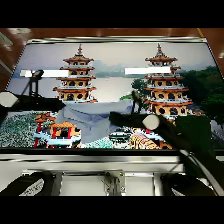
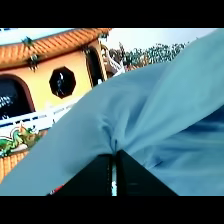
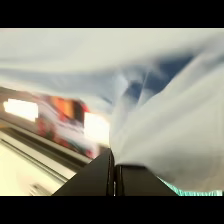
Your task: Fold the shirts.
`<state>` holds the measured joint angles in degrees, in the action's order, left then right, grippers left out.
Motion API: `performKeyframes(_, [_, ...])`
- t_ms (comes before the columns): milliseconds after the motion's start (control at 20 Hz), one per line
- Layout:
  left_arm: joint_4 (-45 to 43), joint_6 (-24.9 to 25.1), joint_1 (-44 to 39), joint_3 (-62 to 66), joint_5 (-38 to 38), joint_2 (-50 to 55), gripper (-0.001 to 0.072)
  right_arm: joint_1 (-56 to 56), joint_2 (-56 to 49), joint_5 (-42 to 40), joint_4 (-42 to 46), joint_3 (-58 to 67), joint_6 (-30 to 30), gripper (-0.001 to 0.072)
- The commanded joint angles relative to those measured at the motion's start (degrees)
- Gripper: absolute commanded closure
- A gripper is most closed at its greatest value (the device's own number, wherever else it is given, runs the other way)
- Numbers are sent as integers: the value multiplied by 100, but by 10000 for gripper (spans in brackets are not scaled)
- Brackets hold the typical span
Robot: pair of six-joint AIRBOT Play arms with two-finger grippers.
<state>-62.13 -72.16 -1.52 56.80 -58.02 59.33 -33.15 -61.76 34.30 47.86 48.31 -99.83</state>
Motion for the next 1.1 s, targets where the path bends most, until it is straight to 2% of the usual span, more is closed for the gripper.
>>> performKeyframes(0, [-87, -92, 330, 990, -568, -555, 664, 802, 1342, 654, 960, 1174, 605, 655])
performKeyframes(150, [-87, -258, 369, 2262, -551, -1377, 664, 1469, 1991, 1145, 1626, 2496, 599, 654])
performKeyframes(300, [-87, -752, 369, 3510, -551, -2048, 664, 1786, 2225, 1469, 1700, 3539, 597, 654])
performKeyframes(450, [-90, -901, 369, 4306, -555, -2524, 665, 1799, 2264, 1921, 1720, 4232, 597, 654])
performKeyframes(650, [-109, -1198, 372, 4496, -710, -2994, 664, 1797, 2264, 2739, 1716, 4804, 463, 654])
performKeyframes(850, [-437, -1320, 372, 4472, -1784, -3008, 664, 1797, 2262, 3272, 1727, 4935, 63, 654])
performKeyframes(1050, [-1056, -1320, 374, 3849, -2284, -3008, 664, 1797, 1856, 4562, 2140, 4933, -245, 654])
